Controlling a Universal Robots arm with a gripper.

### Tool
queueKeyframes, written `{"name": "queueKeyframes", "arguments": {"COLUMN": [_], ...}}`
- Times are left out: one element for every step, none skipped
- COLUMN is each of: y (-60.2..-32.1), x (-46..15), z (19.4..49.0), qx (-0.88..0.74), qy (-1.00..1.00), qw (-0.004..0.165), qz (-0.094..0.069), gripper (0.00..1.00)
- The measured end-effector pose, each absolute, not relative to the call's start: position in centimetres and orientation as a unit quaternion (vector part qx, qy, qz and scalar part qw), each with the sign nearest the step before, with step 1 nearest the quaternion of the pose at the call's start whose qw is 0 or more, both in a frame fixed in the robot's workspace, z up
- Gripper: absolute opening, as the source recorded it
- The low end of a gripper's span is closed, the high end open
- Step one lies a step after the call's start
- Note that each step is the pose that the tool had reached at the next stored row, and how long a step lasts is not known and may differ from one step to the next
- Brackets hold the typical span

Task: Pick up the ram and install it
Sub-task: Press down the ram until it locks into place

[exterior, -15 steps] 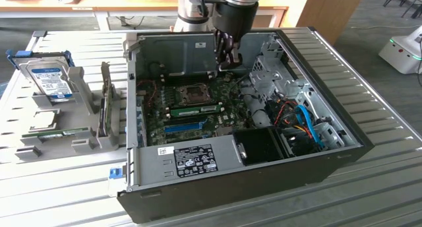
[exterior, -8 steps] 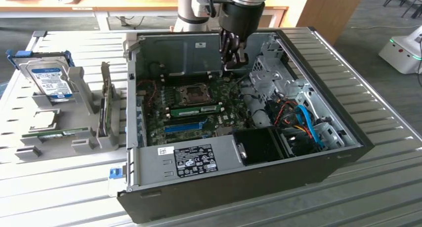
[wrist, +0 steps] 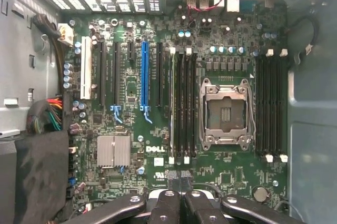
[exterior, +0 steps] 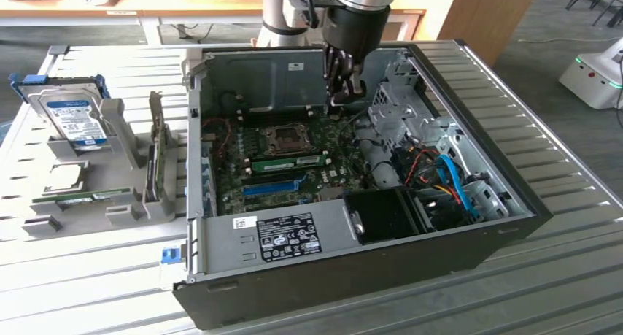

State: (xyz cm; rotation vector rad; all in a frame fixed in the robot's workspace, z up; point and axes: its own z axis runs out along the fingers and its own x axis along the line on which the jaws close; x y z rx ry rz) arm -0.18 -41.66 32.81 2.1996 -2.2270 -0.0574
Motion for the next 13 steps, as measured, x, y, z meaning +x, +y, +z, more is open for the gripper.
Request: {"name": "queueKeyframes", "arguments": {"y": [-41.7,-41.7,-41.7,-41.7,-41.7,-41.7,-41.7,-41.7,-41.7,-41.7,-41.7,-41.7,-41.7], "x": [-0.2,-0.2,-0.2,-0.2,-0.2,-0.2,-0.2,-0.2,-0.2,-0.2,-0.2,-0.2,-0.2], "z": [32.7,32.6,32.5,32.4,32.3,32.2,32.1,32.0,31.9,31.8,31.7,31.6,31.5], "qx": [0.703,0.703,0.703,0.703,0.703,0.703,0.703,0.703,0.703,0.703,0.703,0.703,0.703], "qy": [-0.711,-0.711,-0.711,-0.711,-0.711,-0.711,-0.711,-0.711,-0.711,-0.711,-0.711,-0.711,-0.711], "qw": [0.005,0.005,0.005,0.005,0.005,0.005,0.005,0.005,0.005,0.005,0.005,0.005,0.005], "qz": [-0.018,-0.018,-0.018,-0.018,-0.018,-0.018,-0.018,-0.018,-0.018,-0.018,-0.018,-0.018,-0.018], "gripper": [0.1,0.1,0.1,0.1,0.1,0.1,0.1,0.1,0.1,0.1,0.1,0.1,0.1]}}
